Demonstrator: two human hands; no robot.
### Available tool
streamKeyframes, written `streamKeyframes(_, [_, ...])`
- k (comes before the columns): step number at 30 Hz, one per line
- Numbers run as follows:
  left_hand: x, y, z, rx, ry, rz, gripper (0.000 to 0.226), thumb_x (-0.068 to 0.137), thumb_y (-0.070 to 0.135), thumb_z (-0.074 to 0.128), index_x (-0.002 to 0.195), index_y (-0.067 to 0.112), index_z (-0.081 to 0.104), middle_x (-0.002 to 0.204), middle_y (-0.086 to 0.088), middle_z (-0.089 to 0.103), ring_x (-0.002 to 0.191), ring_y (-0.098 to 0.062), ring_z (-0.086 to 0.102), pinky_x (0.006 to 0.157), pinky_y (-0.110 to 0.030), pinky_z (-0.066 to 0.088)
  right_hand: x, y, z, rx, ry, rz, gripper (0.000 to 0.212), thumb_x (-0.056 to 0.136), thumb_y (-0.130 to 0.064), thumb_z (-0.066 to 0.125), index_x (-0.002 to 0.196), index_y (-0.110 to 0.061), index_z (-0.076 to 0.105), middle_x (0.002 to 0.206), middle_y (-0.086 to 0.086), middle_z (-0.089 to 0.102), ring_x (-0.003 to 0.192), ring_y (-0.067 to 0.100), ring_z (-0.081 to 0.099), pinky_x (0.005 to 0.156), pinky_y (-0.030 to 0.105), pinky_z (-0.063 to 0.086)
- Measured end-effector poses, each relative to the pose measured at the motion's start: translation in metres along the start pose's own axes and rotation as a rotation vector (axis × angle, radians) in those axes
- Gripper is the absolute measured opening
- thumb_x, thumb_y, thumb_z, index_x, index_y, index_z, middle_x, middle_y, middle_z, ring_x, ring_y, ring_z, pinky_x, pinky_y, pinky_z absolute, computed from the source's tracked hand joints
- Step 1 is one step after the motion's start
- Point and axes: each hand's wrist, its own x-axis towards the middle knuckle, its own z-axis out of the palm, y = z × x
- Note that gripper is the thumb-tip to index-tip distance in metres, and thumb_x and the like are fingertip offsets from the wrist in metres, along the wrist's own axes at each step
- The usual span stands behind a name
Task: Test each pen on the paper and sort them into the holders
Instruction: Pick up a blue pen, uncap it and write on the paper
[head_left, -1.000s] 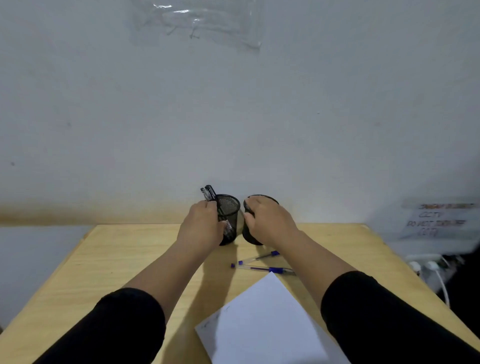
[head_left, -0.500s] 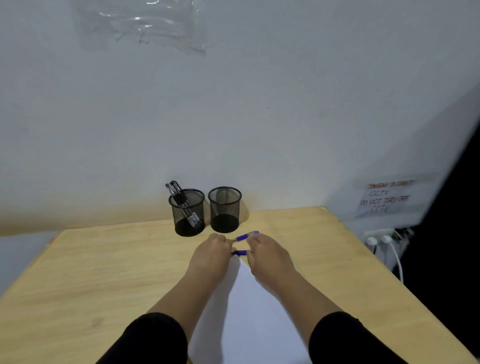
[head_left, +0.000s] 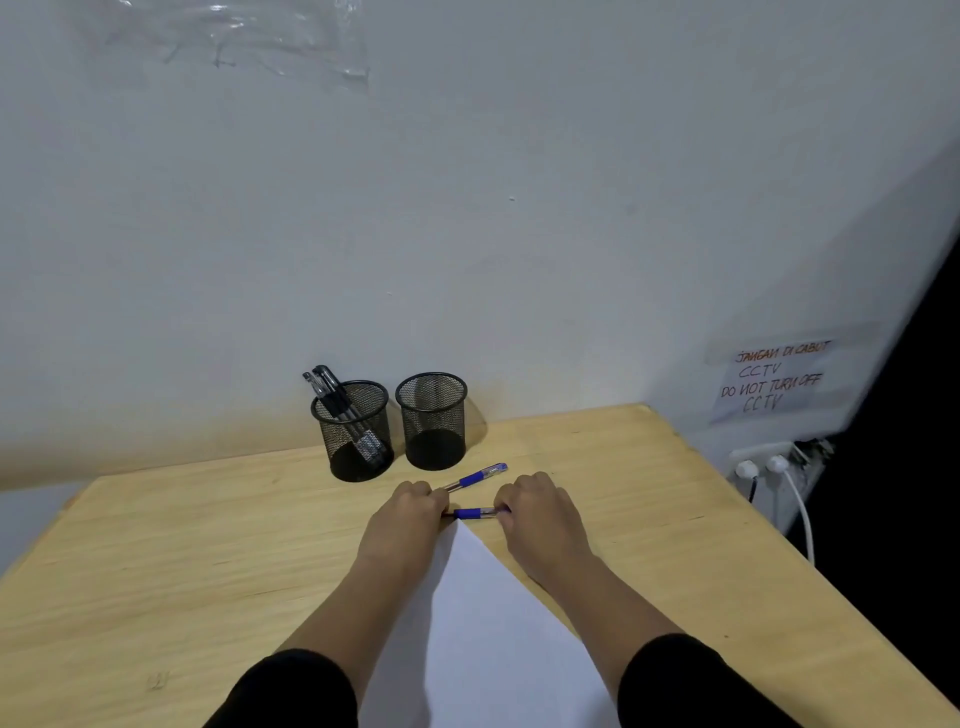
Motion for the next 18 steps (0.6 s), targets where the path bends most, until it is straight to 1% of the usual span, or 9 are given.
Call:
streamKeyframes(2, [0.001,0.000,-0.003,-0.029,0.010,-0.012,0.022,0.089,0.018,0.054,0.111,0.019,0.055,0.110,-0.003,0.057,0.107,-0.018,0.048,0.074,-0.025,0.041,0.002,-0.002,-0.003,0.033,0.005,0.018,0.023,0.095,-0.020,0.043,0.112,-0.020,0.059,0.106,0.001,0.062,0.102,0.019,0.049,0.083,0.032,0.044])
streamKeyframes(4, [0.003,-0.003,-0.009,-0.080,0.056,-0.034,0.020,0.088,0.019,0.055,0.107,0.017,0.058,0.107,-0.005,0.057,0.101,-0.020,0.050,0.071,-0.026,0.040,0.004,-0.006,-0.008,0.156,0.039,0.086,0.021,0.094,-0.024,0.046,0.110,-0.023,0.059,0.103,0.002,0.061,0.095,0.019,0.054,0.081,0.035,0.048])
streamKeyframes(6, [0.001,-0.005,-0.017,-0.139,0.128,-0.058,0.019,0.087,0.016,0.056,0.105,0.015,0.060,0.103,-0.007,0.057,0.095,-0.022,0.053,0.069,-0.029,0.041,0.007,-0.013,-0.017,0.417,0.098,0.205,0.019,0.091,-0.026,0.052,0.107,-0.024,0.061,0.101,0.001,0.061,0.090,0.019,0.058,0.078,0.034,0.050])
streamKeyframes(9, [-0.006,-0.008,-0.025,-0.305,0.260,-0.097,0.019,0.086,0.007,0.053,0.099,0.015,0.064,0.096,-0.008,0.060,0.088,-0.023,0.058,0.071,-0.033,0.048,0.006,-0.029,-0.031,0.893,0.155,0.353,0.025,0.088,-0.021,0.059,0.113,-0.023,0.059,0.096,-0.004,0.068,0.093,0.011,0.058,0.072,0.018,0.043])
streamKeyframes(10, [-0.009,-0.008,-0.026,-0.373,0.303,-0.109,0.020,0.085,0.004,0.053,0.095,0.016,0.066,0.092,-0.007,0.062,0.085,-0.022,0.060,0.071,-0.033,0.049,0.005,-0.034,-0.034,0.991,0.148,0.372,0.027,0.087,-0.021,0.060,0.114,-0.023,0.059,0.094,-0.005,0.069,0.093,0.010,0.059,0.074,0.017,0.042])
streamKeyframes(12, [-0.017,-0.007,-0.029,-0.463,0.348,-0.126,0.019,0.084,0.004,0.055,0.091,0.016,0.067,0.087,-0.005,0.066,0.079,-0.017,0.060,0.068,-0.023,0.046,0.001,-0.045,-0.035,1.081,0.119,0.370,0.021,0.085,-0.021,0.063,0.106,-0.023,0.063,0.086,-0.006,0.070,0.087,0.010,0.062,0.078,0.021,0.043])
streamKeyframes(13, [-0.021,-0.007,-0.030,-0.490,0.352,-0.131,0.017,0.084,0.005,0.057,0.091,0.016,0.067,0.086,-0.003,0.067,0.077,-0.013,0.060,0.066,-0.013,0.041,-0.001,-0.051,-0.035,1.111,0.107,0.357,0.015,0.084,-0.020,0.064,0.099,-0.023,0.066,0.081,-0.007,0.068,0.082,0.008,0.062,0.077,0.022,0.044])
streamKeyframes(15, [-0.031,-0.005,-0.037,-0.544,0.350,-0.139,0.012,0.083,0.008,0.061,0.090,0.016,0.068,0.085,0.001,0.070,0.073,-0.006,0.058,0.063,-0.001,0.038,-0.006,-0.061,-0.036,1.175,0.095,0.331,0.008,0.083,-0.017,0.065,0.089,-0.021,0.069,0.078,-0.006,0.068,0.074,0.006,0.062,0.073,0.020,0.045])
streamKeyframes(18, [-0.046,-0.003,-0.048,-0.631,0.336,-0.138,0.009,0.082,0.011,0.065,0.090,0.015,0.069,0.081,0.004,0.072,0.069,0.001,0.061,0.064,0.005,0.038,-0.014,-0.073,-0.040,1.246,0.089,0.312,0.010,0.085,-0.017,0.064,0.092,-0.017,0.070,0.079,-0.003,0.069,0.073,0.005,0.062,0.071,0.017,0.044])
